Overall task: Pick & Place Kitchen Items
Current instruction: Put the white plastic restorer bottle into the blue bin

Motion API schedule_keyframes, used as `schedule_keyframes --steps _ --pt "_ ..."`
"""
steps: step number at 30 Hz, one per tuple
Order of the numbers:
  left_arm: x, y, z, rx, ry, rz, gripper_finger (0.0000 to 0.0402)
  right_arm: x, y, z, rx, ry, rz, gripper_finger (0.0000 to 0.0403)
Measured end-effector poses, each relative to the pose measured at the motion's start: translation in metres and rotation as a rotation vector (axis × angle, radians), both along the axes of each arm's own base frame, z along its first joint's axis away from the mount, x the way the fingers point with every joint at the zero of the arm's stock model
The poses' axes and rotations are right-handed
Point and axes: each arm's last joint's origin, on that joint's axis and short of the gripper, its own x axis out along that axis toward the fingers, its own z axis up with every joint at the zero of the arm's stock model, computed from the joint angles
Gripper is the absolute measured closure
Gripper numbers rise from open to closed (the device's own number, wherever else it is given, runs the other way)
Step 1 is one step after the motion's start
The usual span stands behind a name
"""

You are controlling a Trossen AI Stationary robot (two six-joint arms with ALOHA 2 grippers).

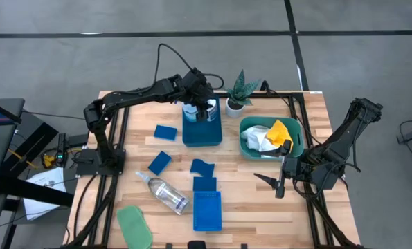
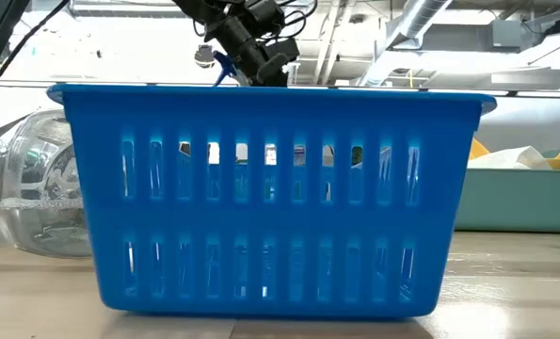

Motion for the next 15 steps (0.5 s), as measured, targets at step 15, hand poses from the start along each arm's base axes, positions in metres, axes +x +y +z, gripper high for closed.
schedule_keyframes --steps 15 --pt "0.01 0.009 -0.015 0.029 0.004 0.054 0.0292 0.0 0.0 0.0 -0.001 0.001 0.0 0.0067"
